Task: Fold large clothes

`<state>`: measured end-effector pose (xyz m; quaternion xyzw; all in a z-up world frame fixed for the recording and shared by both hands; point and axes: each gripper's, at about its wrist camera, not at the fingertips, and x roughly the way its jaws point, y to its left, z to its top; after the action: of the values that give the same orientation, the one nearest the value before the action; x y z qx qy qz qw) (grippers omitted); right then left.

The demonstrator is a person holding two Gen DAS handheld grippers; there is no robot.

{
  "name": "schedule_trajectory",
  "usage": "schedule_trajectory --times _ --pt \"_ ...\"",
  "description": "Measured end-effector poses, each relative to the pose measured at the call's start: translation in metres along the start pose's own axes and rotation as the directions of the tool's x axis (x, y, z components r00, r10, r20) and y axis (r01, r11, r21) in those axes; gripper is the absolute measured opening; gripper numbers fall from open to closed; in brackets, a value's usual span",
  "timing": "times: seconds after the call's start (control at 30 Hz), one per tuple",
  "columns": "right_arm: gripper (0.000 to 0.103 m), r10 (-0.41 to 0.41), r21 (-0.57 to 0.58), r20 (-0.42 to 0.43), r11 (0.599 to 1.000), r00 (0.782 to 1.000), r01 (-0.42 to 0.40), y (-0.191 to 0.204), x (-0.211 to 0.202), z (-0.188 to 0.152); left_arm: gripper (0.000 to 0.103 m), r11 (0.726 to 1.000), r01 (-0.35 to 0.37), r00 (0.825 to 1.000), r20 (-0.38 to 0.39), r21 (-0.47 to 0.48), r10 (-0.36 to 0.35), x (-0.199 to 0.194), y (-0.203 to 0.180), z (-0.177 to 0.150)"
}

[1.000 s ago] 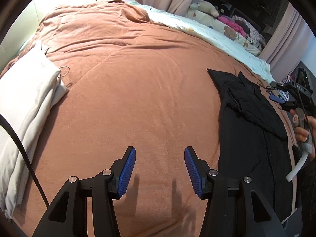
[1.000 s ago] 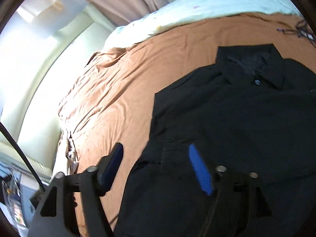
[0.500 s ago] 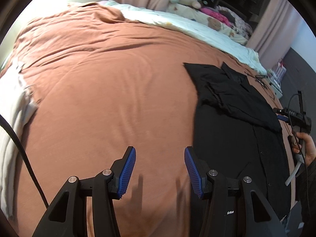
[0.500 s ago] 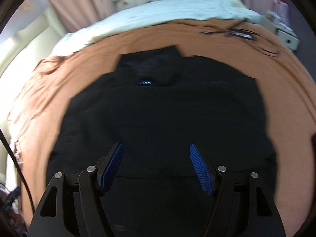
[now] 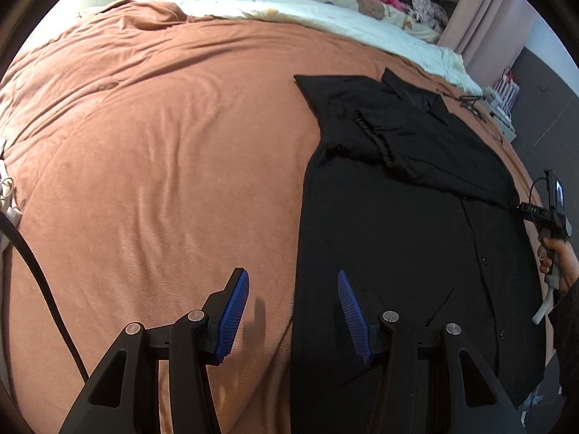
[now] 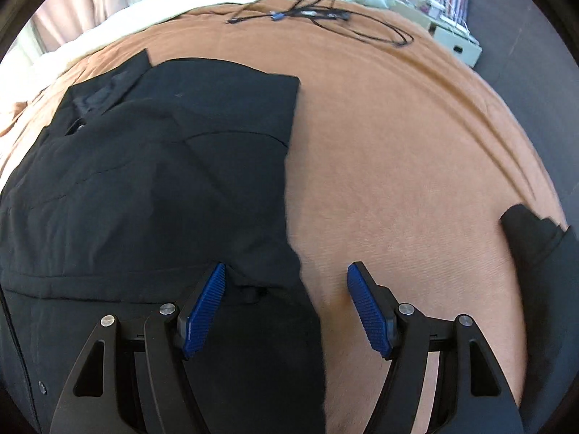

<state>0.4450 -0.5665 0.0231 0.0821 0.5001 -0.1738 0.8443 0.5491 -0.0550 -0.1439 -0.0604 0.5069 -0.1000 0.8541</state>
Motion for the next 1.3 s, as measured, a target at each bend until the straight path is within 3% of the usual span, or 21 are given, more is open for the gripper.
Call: schedule_trajectory --times 0.23,0.6,0.9,1.07,1.13,1.17,1.3 --pt "0.068 -0.038 0.006 0.012 0.999 0.999 0.038 0.012 -0.009 -0.001 0.054 1.0 -0.023 1.0 -0.016 -0.005 0.023 -0.001 0.001 -0.012" --pt "0.068 0.147 0.017 -0.011 0.989 0.989 -0.147 -0.02 -0.048 -0.07 0.054 0.998 0.008 0.999 -0.04 -0.063 -0.011 -0.018 0.018 -0.053" --pt "0.068 0.304 0.054 -0.07 0.952 0.95 -0.301 -0.044 -0.06 -0.137 0.054 0.994 0.079 0.994 -0.07 -0.082 -0.084 -0.026 0.012 -0.092" --pt "0.068 0.355 0.071 -0.079 0.934 0.931 -0.35 -0.053 -0.07 -0.162 0.041 0.985 0.135 0.985 -0.097 -0.104 -0.145 -0.027 0.01 -0.109" --pt "0.063 0.397 0.092 -0.084 0.916 0.914 -0.39 -0.059 -0.076 -0.173 0.033 0.978 0.168 0.979 -0.099 -0.121 -0.18 -0.029 0.01 -0.115" --pt "0.059 0.416 0.104 -0.087 0.907 0.905 -0.407 -0.063 -0.077 -0.175 0.033 0.974 0.187 0.975 -0.1 -0.131 -0.2 -0.031 0.011 -0.118" --pt "0.058 0.496 0.156 -0.093 0.864 0.863 -0.479 -0.071 -0.08 -0.199 0.033 0.954 0.239 0.96 -0.102 -0.18 -0.26 -0.039 0.017 -0.131"
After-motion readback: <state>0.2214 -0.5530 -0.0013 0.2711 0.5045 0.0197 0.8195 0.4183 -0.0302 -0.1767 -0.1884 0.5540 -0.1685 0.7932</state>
